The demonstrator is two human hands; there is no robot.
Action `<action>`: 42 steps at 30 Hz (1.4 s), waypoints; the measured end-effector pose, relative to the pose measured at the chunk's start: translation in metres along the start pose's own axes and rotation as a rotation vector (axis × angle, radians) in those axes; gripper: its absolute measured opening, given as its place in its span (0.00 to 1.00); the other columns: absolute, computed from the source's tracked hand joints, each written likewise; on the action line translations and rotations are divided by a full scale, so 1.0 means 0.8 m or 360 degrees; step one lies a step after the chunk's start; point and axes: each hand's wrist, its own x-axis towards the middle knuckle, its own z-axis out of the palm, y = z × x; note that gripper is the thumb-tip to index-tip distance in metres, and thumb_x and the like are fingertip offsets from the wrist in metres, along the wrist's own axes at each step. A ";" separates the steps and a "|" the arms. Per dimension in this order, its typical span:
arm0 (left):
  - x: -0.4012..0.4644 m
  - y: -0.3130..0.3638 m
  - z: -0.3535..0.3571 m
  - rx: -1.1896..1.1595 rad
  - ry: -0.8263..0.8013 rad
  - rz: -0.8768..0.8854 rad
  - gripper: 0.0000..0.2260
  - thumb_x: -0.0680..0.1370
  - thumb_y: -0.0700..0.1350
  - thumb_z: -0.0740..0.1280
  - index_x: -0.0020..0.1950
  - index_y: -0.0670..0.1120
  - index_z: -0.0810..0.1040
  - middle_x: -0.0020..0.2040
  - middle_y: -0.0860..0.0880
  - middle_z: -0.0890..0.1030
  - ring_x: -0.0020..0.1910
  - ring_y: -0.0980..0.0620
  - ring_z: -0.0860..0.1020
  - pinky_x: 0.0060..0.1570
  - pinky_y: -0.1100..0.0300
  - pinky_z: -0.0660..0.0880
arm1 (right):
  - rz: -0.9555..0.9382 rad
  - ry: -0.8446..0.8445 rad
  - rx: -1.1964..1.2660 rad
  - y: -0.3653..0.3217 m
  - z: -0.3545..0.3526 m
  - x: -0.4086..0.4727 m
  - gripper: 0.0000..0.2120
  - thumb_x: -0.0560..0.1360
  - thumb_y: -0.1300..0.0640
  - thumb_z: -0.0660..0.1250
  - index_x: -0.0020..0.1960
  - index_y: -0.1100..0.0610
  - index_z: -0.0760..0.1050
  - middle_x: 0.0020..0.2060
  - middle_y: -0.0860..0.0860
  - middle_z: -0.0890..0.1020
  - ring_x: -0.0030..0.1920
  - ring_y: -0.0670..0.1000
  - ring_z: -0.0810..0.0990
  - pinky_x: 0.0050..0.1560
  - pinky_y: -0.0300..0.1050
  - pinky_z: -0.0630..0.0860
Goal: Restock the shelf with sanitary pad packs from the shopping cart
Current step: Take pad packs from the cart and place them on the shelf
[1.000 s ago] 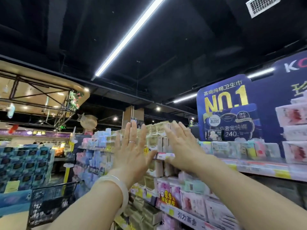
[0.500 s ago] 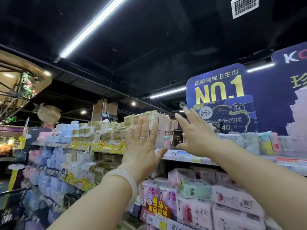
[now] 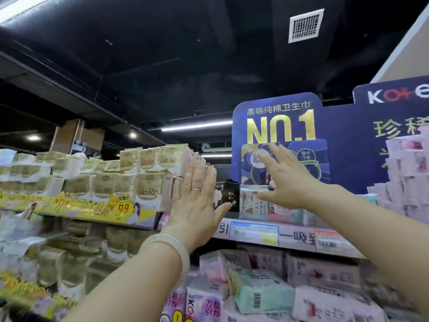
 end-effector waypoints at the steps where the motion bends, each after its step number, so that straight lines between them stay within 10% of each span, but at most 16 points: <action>1: 0.010 -0.001 0.007 -0.0033 0.0013 0.0022 0.34 0.80 0.63 0.47 0.77 0.50 0.34 0.77 0.45 0.31 0.75 0.46 0.30 0.72 0.48 0.33 | 0.0029 -0.0019 -0.0014 0.003 0.005 0.004 0.45 0.73 0.42 0.66 0.77 0.50 0.40 0.76 0.53 0.39 0.76 0.55 0.37 0.75 0.50 0.43; 17: 0.138 -0.038 0.043 -0.0828 -0.0565 0.0579 0.38 0.73 0.57 0.70 0.77 0.54 0.55 0.78 0.53 0.53 0.75 0.53 0.56 0.69 0.59 0.60 | 0.0295 -0.0434 0.0163 0.013 0.049 0.051 0.46 0.69 0.40 0.70 0.77 0.50 0.47 0.77 0.47 0.50 0.76 0.50 0.47 0.74 0.47 0.51; 21: 0.141 -0.038 0.054 -0.0979 -0.0727 0.0503 0.38 0.72 0.51 0.72 0.77 0.54 0.55 0.54 0.54 0.75 0.48 0.56 0.75 0.42 0.68 0.72 | 0.0321 -0.0525 0.0245 0.011 0.058 0.059 0.45 0.67 0.41 0.72 0.76 0.47 0.50 0.76 0.48 0.54 0.75 0.51 0.55 0.72 0.48 0.58; 29: 0.153 -0.043 0.058 -0.1110 -0.0743 0.0370 0.24 0.62 0.57 0.79 0.52 0.51 0.75 0.53 0.48 0.77 0.39 0.56 0.81 0.49 0.56 0.80 | 0.0360 -0.0614 0.0300 0.016 0.066 0.071 0.26 0.60 0.40 0.76 0.52 0.43 0.68 0.54 0.45 0.74 0.54 0.48 0.75 0.56 0.47 0.73; 34: 0.150 -0.036 0.052 -0.1279 -0.0818 0.0366 0.23 0.65 0.56 0.77 0.54 0.52 0.73 0.38 0.53 0.82 0.31 0.57 0.81 0.35 0.63 0.77 | 0.0488 -0.0943 0.0192 0.026 0.035 0.069 0.41 0.64 0.33 0.69 0.72 0.43 0.60 0.73 0.44 0.62 0.72 0.51 0.63 0.71 0.53 0.62; 42: 0.148 0.018 0.041 -0.0205 -0.0477 0.0611 0.43 0.62 0.74 0.67 0.73 0.59 0.62 0.69 0.47 0.66 0.64 0.44 0.71 0.63 0.50 0.70 | 0.0375 -0.0709 -0.0044 0.038 0.066 0.055 0.42 0.67 0.33 0.68 0.74 0.45 0.55 0.71 0.46 0.66 0.68 0.51 0.68 0.67 0.50 0.65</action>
